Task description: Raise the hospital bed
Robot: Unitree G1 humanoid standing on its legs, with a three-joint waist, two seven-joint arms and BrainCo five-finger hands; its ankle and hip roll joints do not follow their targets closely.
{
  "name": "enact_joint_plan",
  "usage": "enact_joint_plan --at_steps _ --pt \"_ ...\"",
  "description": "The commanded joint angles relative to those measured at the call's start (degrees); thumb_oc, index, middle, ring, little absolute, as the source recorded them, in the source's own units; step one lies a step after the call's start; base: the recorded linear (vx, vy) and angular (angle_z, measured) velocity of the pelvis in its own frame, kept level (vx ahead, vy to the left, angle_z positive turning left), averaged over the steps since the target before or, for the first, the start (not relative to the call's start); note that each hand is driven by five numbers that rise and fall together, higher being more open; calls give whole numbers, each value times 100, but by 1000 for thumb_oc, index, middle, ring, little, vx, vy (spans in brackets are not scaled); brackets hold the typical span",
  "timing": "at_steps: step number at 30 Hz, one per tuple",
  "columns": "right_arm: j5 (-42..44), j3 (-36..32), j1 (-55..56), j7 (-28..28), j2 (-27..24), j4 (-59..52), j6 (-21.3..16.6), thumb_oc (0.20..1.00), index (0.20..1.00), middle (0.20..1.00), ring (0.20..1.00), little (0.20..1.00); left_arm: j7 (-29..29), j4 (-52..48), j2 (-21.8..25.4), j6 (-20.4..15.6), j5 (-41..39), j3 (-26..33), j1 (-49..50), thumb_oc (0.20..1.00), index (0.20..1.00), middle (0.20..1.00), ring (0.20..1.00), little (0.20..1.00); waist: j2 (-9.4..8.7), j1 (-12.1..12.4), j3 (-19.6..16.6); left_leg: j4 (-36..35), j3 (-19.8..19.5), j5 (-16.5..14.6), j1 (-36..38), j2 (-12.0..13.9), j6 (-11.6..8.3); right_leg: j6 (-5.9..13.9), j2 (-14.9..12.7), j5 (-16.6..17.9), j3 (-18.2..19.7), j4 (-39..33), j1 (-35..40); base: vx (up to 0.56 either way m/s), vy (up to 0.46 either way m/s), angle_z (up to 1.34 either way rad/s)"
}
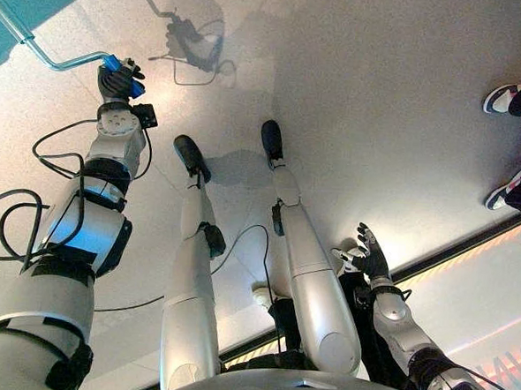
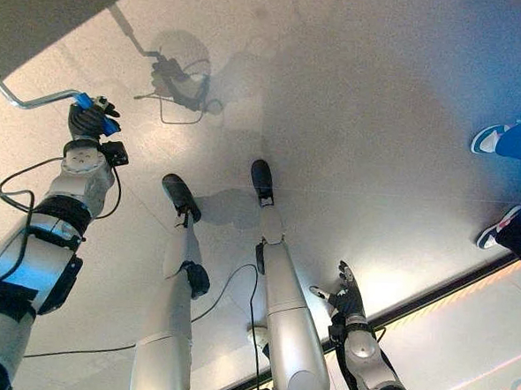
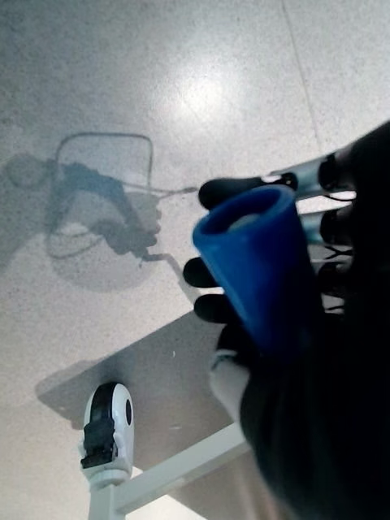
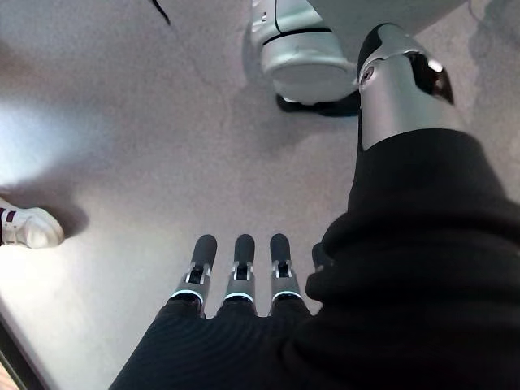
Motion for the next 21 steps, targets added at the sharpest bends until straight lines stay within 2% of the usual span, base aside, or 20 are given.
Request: enact_joint_plan --at_steps 1,21 --pt "65 37 538 -142 -228 -180 -111 1000 1000 1000 1000 1000 -18 -19 -26 -206 320 -19 -465 1000 1000 1000 1000 1000 -82 65 22 1 4 -602 916 -86 -418 443 99 928 -47 -1085 526 0 0 0" --pt "59 68 440 -110 -242 -40 -96 1000 1000 1000 1000 1000 -63 -91 -159 -249 389 -36 -364 1000 1000 1000 1000 1000 -116 104 22 1 -139 -557 1014 -137 -435 436 29 951 -205 -1064 685 -3 1 1"
